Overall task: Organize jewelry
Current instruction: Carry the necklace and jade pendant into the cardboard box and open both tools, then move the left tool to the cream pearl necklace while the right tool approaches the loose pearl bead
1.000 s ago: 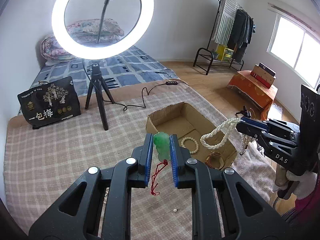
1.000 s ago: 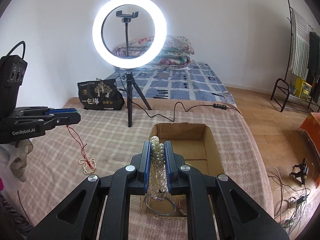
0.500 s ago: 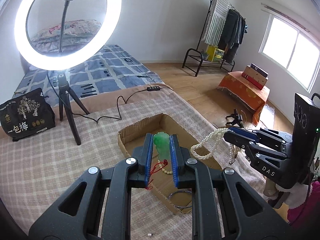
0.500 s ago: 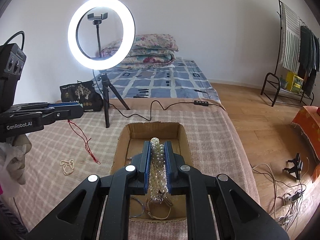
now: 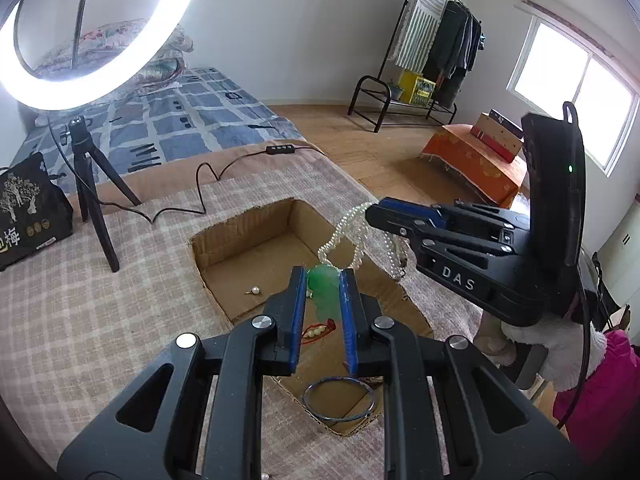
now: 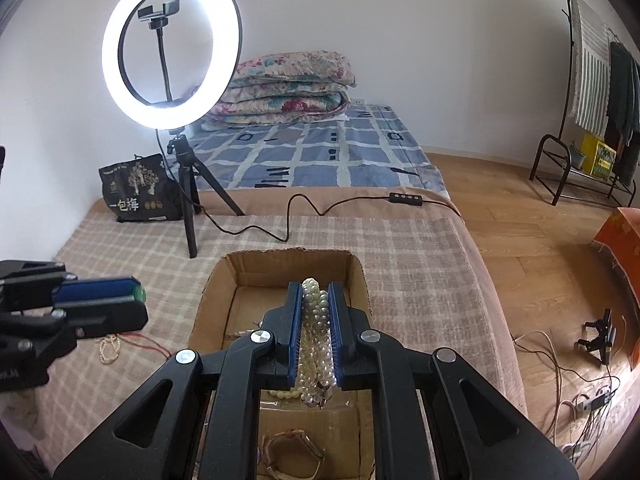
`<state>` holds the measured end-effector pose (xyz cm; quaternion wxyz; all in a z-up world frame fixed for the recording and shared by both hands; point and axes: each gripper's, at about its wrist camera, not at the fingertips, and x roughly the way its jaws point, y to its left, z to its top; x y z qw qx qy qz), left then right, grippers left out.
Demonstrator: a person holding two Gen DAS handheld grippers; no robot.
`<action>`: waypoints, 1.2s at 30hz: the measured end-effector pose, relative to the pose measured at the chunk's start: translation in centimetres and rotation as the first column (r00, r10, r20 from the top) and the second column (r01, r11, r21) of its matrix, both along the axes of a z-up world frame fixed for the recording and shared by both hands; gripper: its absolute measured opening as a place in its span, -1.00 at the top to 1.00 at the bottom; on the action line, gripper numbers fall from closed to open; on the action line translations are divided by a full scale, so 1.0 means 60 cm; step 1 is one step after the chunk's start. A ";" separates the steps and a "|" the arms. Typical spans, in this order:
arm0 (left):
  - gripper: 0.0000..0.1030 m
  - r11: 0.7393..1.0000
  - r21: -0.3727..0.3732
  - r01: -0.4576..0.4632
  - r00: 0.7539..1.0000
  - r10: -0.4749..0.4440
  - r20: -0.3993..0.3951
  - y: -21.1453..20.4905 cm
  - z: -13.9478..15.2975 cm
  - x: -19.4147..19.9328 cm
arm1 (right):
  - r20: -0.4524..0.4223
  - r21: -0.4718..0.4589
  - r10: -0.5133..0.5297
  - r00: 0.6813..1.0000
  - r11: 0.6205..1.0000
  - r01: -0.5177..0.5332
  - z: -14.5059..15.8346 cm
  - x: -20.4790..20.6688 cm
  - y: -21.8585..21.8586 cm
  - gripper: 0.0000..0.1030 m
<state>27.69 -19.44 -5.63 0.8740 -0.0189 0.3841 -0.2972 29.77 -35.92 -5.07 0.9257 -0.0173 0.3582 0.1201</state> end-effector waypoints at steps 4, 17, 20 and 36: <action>0.70 1.000 0.001 0.007 0.999 -0.007 -0.032 -0.008 -0.026 0.000 | -0.015 -0.006 0.009 1.000 1.000 -0.009 -0.013 0.015 0.009 0.78; 0.70 0.999 0.019 0.030 0.997 -0.028 -0.075 -0.015 -0.059 -0.007 | -0.051 -0.005 0.023 0.998 1.000 -0.023 -0.040 0.043 0.030 0.78; 0.70 0.999 0.021 0.025 0.997 -0.024 -0.072 -0.015 -0.058 -0.008 | -0.046 -0.008 0.014 0.999 1.000 -0.014 -0.039 0.044 0.031 0.75; -0.09 0.999 0.036 0.021 0.998 -0.018 -0.063 0.000 -0.044 -0.037 | -0.011 -0.041 -0.051 0.999 0.998 0.051 -0.009 0.019 0.037 -0.13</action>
